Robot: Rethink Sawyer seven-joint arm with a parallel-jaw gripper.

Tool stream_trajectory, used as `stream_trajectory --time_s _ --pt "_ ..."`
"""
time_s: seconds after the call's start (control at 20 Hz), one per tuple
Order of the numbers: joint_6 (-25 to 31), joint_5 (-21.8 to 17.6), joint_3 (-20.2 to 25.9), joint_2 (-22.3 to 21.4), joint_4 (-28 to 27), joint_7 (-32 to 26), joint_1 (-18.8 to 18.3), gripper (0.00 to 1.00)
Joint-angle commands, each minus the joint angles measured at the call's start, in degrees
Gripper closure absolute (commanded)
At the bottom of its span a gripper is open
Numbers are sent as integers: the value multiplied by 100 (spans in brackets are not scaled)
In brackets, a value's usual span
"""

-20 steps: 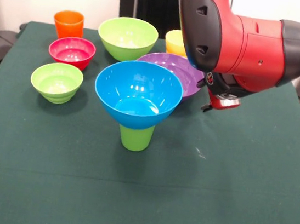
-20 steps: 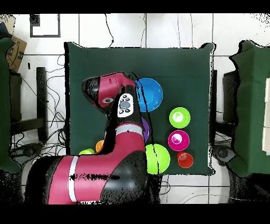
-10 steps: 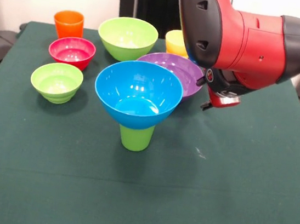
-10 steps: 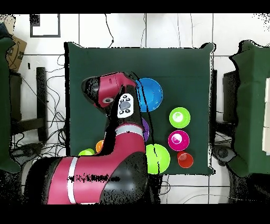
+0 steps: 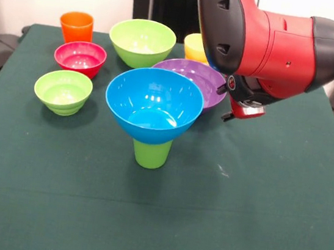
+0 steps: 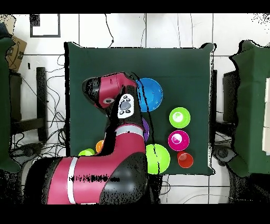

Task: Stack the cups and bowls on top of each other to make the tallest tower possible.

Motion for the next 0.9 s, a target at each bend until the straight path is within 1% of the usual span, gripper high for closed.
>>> stream_trajectory --time_s 0.05,0.4,0.9 --pt "-80 -125 200 291 97 1325 14 0" --pt "-3 -138 158 327 42 1291 20 0" --pt "-132 -98 182 444 67 1315 -22 0"
